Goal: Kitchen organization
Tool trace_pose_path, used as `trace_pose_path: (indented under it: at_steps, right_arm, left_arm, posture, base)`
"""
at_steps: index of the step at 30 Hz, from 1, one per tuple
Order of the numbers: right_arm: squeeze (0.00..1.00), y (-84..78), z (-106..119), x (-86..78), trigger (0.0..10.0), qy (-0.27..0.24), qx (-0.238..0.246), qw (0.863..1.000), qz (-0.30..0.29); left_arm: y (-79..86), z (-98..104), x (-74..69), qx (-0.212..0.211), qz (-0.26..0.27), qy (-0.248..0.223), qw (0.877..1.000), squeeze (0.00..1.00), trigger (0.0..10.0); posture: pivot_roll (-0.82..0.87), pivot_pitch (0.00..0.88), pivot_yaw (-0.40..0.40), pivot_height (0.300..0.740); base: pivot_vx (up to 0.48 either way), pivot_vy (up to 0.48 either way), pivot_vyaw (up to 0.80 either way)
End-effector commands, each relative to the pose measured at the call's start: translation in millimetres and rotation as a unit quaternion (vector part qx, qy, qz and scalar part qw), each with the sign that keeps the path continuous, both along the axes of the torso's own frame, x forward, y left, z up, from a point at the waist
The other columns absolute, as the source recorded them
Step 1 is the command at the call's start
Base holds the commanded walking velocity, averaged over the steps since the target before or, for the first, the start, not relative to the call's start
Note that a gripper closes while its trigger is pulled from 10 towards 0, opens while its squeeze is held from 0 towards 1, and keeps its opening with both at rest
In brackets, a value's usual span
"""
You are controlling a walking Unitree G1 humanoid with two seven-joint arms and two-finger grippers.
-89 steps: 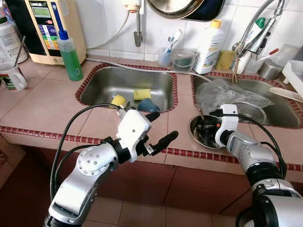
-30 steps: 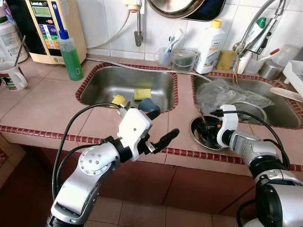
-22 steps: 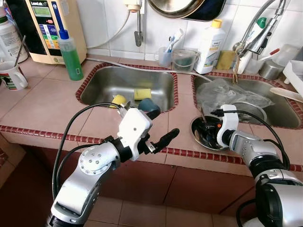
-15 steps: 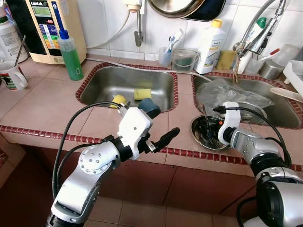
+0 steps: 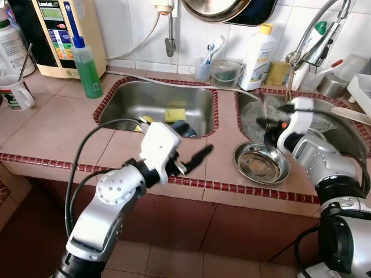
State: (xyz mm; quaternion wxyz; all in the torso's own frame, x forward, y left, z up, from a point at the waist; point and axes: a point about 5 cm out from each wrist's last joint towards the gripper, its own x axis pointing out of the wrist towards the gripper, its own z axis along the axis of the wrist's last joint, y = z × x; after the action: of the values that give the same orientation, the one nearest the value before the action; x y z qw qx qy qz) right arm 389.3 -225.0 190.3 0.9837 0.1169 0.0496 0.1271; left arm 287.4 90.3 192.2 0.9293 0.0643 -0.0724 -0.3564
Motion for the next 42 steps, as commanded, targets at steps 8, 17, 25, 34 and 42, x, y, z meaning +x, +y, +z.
trace_pose_path:
  at_steps: [8, 17, 25, 34, 42]
  right_arm:
    - [0.0, 3.6, 32, -25.3, 10.0, -0.212, -0.034, 0.975, -0.053]
    - [0.0, 25.8, 16, -57.1, 10.0, -0.281, -0.124, 0.942, -0.135]
    - [0.0, 36.5, 8, -63.8, 10.0, -0.282, -0.133, 0.94, -0.138]
    - [0.0, 36.9, 15, -59.1, 10.0, -0.289, -0.141, 0.937, -0.138]
    - [0.0, 42.8, 12, -58.5, 10.0, -0.287, -0.145, 0.937, -0.133]
  left_arm:
    - [24.0, 7, 25.9, -0.018, 0.067, -0.01, 0.998, 0.0, 10.0]
    - [43.1, 7, 45.2, -0.086, 0.13, 0.026, 0.987, 0.0, 10.0]
    - [51.5, 6, 49.0, -0.104, 0.148, 0.033, 0.983, 0.0, 10.0]
    - [55.2, 7, 50.5, -0.101, 0.155, 0.029, 0.982, 0.0, 10.0]
    - [56.5, 6, 50.2, -0.096, 0.155, 0.027, 0.983, 0.0, 10.0]
  posture:
    - [0.01, 0.0, -0.028, 0.74]
    - [-0.01, 0.0, -0.008, 0.74]
    - [-0.01, 0.0, -0.003, 0.74]
    - [0.0, 0.0, -0.008, 0.74]
    - [0.01, 0.0, -0.01, 0.74]
  base:
    - [0.0, 0.0, 0.0]
    - [0.0, 0.0, 0.0]
    - [0.0, 0.257, 0.0]
    - [0.0, 0.368, 0.0]
    - [0.0, 0.372, 0.0]
